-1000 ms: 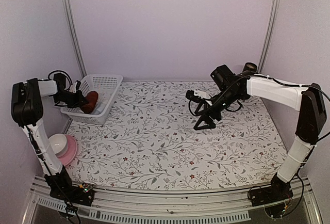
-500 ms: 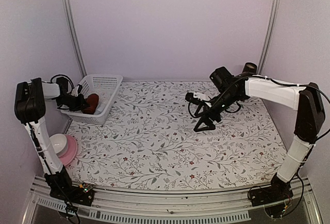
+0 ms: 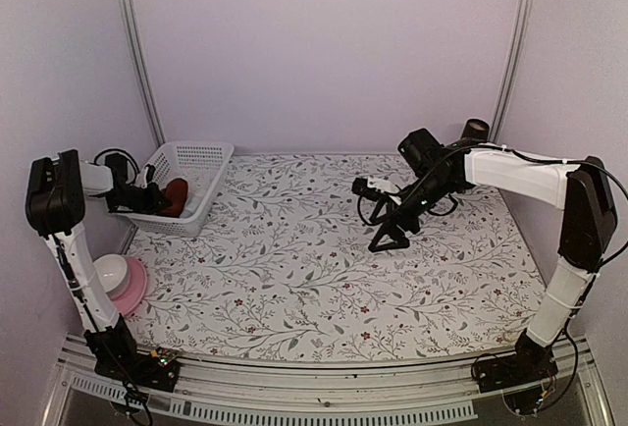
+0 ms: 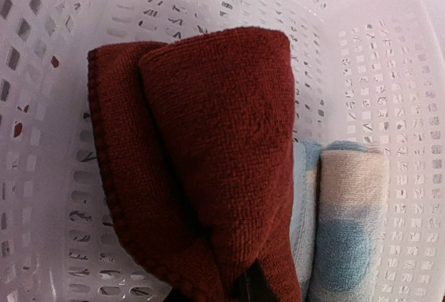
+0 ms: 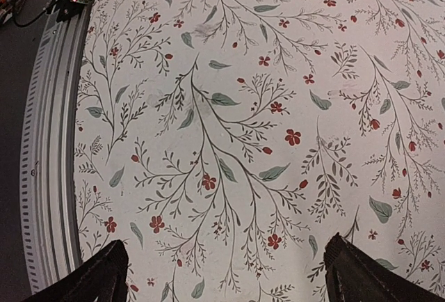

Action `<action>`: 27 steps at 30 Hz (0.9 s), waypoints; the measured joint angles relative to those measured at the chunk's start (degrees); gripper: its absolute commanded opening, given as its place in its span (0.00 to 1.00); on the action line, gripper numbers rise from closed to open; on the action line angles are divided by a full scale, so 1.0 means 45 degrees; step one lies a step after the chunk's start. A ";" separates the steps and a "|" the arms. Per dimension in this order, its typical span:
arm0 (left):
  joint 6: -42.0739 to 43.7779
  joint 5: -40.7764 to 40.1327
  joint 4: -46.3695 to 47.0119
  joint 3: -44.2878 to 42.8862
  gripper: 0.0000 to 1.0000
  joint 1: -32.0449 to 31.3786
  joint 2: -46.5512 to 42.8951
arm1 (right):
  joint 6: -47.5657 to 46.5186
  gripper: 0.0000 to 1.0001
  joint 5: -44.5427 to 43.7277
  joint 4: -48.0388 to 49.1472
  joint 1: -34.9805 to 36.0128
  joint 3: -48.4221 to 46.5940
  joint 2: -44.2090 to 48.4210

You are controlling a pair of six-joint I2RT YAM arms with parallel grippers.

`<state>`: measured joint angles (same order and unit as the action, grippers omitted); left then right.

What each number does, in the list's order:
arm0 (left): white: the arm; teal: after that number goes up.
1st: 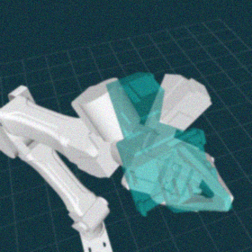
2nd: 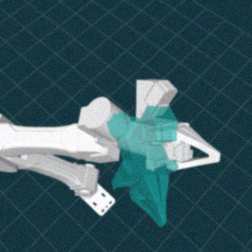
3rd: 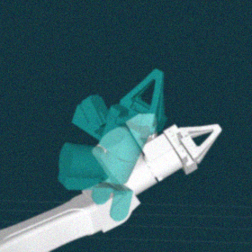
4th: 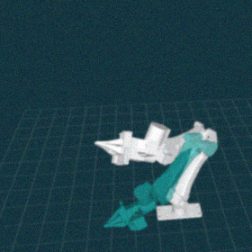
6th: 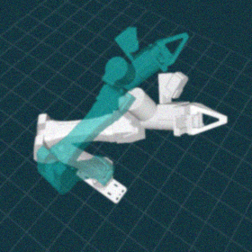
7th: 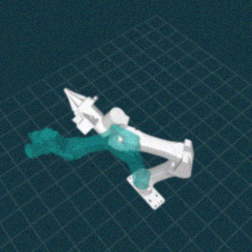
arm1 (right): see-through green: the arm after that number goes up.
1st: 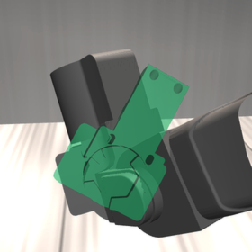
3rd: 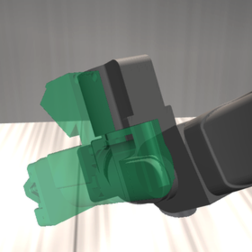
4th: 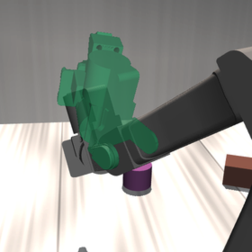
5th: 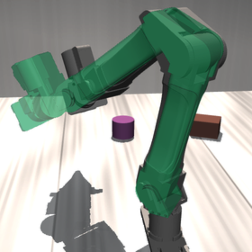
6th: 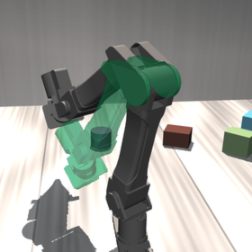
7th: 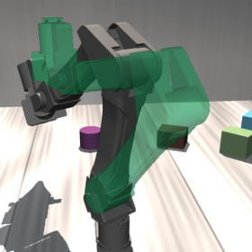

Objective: Roll the towels
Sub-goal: Place the towel in the storage box, then move the storage box to the corner of the board.

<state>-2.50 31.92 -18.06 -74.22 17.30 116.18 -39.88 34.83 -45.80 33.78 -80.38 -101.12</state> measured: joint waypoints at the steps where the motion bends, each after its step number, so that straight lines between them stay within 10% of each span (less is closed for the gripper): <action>1: -0.0044 0.0175 0.0160 0.0175 0.00 0.0039 -0.0083 | 0.0000 0.99 0.0000 0.0000 0.0000 0.0000 0.0000; 10: -0.0175 0.2259 0.0223 0.0845 0.00 0.0452 -0.0219 | -0.0005 0.99 0.0005 0.0000 0.0151 0.0000 0.0000; 17: -0.0228 0.2409 -0.0214 0.0860 0.35 0.0588 -0.0219 | -0.0010 0.99 0.0005 0.0000 0.0199 0.0000 0.0000; 27: -0.0515 0.0811 -0.0525 0.0869 0.49 0.0588 -0.1030 | -0.0019 0.99 0.0000 -0.0005 0.0257 0.0000 0.0000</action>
<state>-4.82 35.57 -20.43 -70.30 19.94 111.55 -39.97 34.83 -45.82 34.94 -80.38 -101.12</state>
